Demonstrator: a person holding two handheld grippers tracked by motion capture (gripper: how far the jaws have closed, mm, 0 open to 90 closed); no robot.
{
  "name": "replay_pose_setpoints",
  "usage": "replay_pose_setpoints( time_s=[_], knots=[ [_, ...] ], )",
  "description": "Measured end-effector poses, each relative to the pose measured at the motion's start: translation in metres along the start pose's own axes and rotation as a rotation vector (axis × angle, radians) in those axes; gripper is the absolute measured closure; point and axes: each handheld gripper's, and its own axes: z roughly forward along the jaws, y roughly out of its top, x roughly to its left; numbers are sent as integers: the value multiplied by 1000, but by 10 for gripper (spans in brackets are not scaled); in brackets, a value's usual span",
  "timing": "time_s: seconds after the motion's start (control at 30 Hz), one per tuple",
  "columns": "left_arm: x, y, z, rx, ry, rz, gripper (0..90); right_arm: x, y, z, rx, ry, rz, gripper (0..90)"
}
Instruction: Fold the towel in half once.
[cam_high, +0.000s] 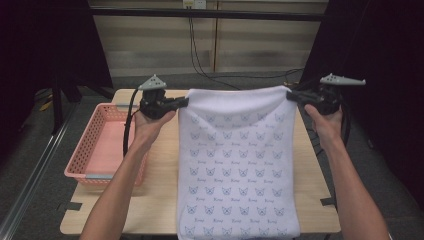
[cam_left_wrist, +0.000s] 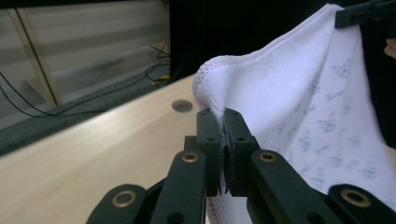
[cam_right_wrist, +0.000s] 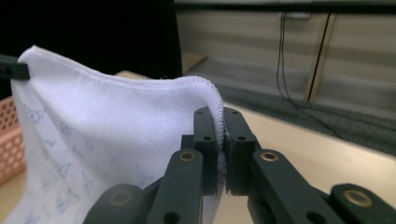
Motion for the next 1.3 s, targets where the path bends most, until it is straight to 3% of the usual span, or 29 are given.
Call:
replay_pose_setpoints(
  time_s=[0.17,0.33,0.53,0.7,0.83,0.87,0.93,1.03,1.13,1.23,1.3],
  knots=[
    [-19,-28,-10,41,-23,-2,871,18,-46,-19,49,52,8,861],
    [-47,-58,-29,80,-61,2,871,40,-75,-45,92,85,-18,861],
    [-70,-89,-45,114,-93,-38,870,65,-110,-79,153,105,-27,861],
    [-87,-122,-61,164,-118,-67,869,77,-141,-101,196,124,7,860],
    [-96,-152,-63,217,-140,-105,868,91,-172,-103,293,150,15,860],
    [-98,-161,-63,240,-149,-133,868,93,-177,-102,307,155,6,860],
    [-102,-174,-62,307,-164,-142,868,95,-190,-100,344,168,23,860],
    [-105,-183,-59,370,-175,-134,867,96,-204,-96,397,177,44,859],
    [-105,-183,-52,389,-183,-132,866,98,-213,-90,457,173,37,859],
    [-107,-187,-39,467,-184,-98,865,99,-218,-83,511,167,38,859],
    [-106,-188,-34,473,-181,-102,863,98,-220,-79,540,166,38,859]
  ],
)
